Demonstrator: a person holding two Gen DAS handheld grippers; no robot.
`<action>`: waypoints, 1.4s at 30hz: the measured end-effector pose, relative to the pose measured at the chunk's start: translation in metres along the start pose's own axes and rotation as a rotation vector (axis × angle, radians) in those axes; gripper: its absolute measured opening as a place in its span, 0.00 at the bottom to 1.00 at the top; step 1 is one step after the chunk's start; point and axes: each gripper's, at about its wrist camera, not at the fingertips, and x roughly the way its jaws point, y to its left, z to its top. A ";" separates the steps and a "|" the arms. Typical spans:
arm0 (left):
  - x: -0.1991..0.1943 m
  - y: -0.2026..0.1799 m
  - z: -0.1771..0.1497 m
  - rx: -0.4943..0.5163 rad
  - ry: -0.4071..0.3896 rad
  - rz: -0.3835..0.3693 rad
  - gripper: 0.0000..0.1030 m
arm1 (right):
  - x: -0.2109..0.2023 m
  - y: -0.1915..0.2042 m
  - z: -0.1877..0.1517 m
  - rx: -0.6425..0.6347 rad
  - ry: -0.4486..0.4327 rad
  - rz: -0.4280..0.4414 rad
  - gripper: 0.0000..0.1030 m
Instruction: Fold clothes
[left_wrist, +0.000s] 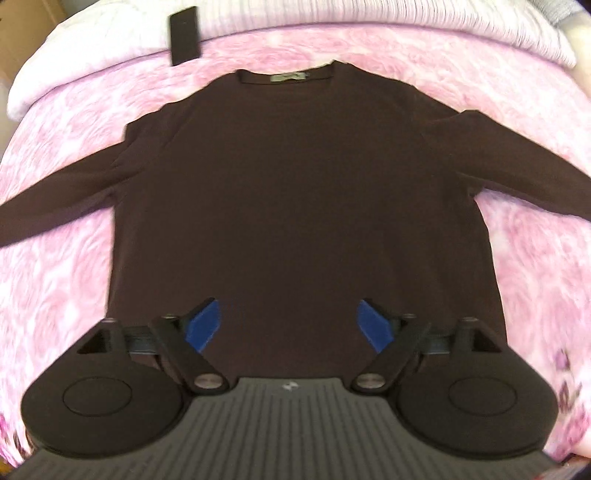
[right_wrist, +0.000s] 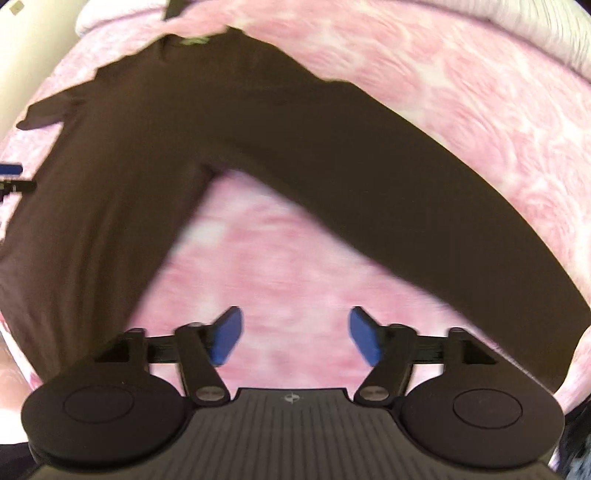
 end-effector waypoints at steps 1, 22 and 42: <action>-0.010 0.009 -0.009 -0.010 -0.008 -0.011 0.87 | -0.005 0.017 0.000 0.006 -0.012 -0.004 0.80; -0.219 0.094 -0.124 -0.143 -0.252 0.019 0.97 | -0.146 0.252 -0.026 0.041 -0.169 0.028 0.86; -0.245 0.124 -0.133 0.081 -0.325 -0.059 0.99 | -0.167 0.331 -0.066 0.149 -0.214 -0.130 0.86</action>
